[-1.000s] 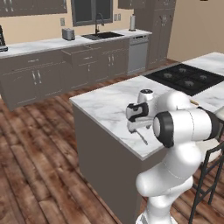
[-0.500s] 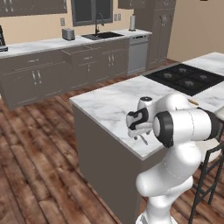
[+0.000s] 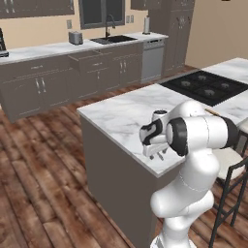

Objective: Pick up the metallic utensils from the counter and place them in the open drawer. Make sure not to pick up any wooden utensils.

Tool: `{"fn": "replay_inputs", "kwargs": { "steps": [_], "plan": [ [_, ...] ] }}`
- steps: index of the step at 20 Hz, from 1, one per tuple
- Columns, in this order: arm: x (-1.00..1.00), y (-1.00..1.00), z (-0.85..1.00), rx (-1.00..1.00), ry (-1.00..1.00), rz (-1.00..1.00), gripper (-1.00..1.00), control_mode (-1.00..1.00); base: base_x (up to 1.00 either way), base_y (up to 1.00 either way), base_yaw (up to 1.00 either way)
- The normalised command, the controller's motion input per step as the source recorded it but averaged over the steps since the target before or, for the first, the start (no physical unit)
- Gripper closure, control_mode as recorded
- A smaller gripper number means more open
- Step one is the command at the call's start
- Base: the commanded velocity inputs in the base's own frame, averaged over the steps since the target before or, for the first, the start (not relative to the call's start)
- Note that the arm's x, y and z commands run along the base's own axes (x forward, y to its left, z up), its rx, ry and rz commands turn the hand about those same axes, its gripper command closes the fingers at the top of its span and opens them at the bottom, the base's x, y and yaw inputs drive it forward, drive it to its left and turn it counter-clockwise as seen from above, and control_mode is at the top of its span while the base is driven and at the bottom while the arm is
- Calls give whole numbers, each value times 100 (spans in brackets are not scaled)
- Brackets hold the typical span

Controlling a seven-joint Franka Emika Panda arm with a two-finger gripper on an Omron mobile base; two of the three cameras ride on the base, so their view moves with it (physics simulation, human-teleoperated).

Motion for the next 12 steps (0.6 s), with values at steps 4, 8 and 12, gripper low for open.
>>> {"fn": "replay_inputs", "kwargs": {
  "steps": [4,8,12],
  "plan": [
    [0,0,-10,-2,7,6,-100,-100,0,0,0],
    [0,0,-4,0,0,6,100,-100,0,0,0],
    [0,0,-3,0,0,4,100,-100,0,0,0]
  ]
}}
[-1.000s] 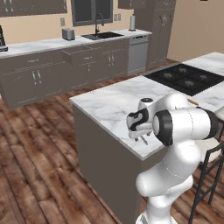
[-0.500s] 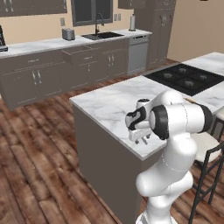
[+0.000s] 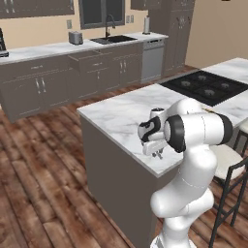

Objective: Pick up the metallic utensils from the counter and place them in the open drawer. Make sure not to pick up any wooden utensils.

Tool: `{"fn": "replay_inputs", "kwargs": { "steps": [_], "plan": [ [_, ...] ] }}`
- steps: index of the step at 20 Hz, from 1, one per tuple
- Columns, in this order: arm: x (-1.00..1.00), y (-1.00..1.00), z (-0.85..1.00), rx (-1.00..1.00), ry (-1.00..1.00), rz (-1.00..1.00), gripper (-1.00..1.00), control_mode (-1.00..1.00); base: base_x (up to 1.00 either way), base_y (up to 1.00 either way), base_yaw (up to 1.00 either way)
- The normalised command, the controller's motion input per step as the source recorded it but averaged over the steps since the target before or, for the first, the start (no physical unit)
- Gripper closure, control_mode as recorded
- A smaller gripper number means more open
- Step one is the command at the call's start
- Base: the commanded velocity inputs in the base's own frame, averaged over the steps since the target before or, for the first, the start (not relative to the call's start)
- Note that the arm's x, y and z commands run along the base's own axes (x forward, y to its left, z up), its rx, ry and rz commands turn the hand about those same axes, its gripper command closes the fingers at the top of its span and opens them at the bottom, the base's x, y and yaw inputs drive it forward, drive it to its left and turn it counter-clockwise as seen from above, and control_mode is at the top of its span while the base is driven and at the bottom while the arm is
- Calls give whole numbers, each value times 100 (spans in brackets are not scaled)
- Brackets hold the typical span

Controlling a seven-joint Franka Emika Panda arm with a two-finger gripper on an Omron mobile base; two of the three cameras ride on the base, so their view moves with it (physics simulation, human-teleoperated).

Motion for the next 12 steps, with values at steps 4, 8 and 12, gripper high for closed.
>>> {"fn": "replay_inputs", "kwargs": {
  "steps": [4,8,12],
  "plan": [
    [0,0,0,0,0,2,100,-100,0,0,0],
    [-2,7,0,0,0,1,100,-100,0,0,0],
    [-22,24,24,0,-2,-2,100,-100,0,0,0]
  ]
}}
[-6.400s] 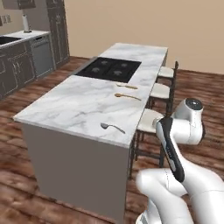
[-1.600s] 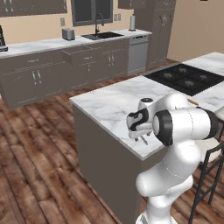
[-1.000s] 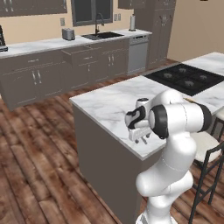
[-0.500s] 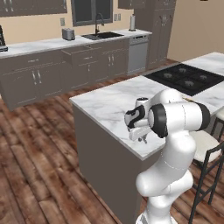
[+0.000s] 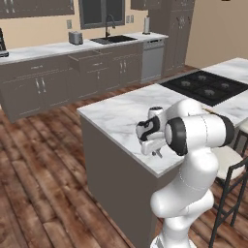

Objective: Pick up the metallic utensils from the counter and place them in the open drawer. Make sure not to pick up any wooden utensils.

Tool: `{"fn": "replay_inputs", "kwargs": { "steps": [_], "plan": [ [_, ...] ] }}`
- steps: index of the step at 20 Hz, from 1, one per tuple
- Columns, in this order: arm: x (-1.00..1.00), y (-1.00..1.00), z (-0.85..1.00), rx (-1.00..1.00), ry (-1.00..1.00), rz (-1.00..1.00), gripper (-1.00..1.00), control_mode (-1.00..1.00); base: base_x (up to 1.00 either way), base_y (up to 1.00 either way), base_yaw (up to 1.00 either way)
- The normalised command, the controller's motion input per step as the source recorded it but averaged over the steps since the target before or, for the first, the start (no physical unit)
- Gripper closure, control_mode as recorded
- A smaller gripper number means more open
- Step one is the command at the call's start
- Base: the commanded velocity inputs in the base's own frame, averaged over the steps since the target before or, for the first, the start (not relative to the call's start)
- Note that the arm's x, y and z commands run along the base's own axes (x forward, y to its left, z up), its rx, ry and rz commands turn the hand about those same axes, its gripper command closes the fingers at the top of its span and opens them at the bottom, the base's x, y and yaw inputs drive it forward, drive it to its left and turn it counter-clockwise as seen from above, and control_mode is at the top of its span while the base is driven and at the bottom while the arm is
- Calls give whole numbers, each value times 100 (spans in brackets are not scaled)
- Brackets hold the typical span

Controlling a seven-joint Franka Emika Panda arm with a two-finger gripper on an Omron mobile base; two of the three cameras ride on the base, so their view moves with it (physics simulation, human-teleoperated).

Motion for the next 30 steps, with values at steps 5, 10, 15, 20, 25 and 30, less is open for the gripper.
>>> {"fn": "replay_inputs", "kwargs": {
  "steps": [5,10,15,20,25,30],
  "plan": [
    [-75,33,82,0,-13,-3,100,-100,0,0,0],
    [-90,26,100,0,-12,-4,100,-100,0,0,0],
    [-90,36,95,0,-10,-3,100,-100,0,0,0],
    [-63,12,43,0,-8,0,100,-100,0,0,0],
    [-25,-13,0,0,-2,0,100,-100,0,0,0],
    [-11,-31,-3,0,0,-1,100,-100,0,0,0]
  ]
}}
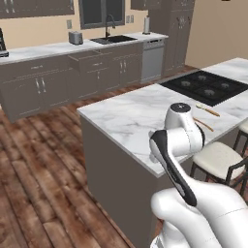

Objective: Pick up the metallic utensils from the counter and place them in the open drawer. Make sure not to pick up any wooden utensils.

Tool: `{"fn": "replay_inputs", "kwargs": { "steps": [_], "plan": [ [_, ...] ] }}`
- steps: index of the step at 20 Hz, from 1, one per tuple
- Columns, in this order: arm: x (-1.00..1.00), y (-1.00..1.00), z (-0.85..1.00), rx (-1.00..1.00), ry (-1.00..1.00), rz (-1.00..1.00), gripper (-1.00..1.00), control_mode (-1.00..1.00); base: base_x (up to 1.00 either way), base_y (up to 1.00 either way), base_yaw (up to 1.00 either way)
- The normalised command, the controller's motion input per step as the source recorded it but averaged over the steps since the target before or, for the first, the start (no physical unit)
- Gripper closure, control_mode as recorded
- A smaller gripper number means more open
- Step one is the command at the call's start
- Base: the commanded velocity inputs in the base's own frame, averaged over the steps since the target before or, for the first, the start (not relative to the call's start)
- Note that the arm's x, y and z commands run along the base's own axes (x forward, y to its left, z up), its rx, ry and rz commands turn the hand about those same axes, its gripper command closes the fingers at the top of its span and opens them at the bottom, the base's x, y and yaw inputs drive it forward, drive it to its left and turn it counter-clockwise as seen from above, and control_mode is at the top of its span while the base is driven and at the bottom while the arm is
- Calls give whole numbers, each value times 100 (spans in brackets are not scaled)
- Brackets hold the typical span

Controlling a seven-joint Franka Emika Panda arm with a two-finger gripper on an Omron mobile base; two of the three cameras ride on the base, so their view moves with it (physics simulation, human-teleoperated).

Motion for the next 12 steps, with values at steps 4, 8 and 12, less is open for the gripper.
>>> {"fn": "replay_inputs", "kwargs": {
  "steps": [4,8,12],
  "plan": [
    [0,0,0,0,0,0,100,-100,0,0,0],
    [0,0,0,0,0,0,100,-100,0,0,0],
    [-1,0,0,0,0,0,100,-100,0,0,0]
  ]
}}
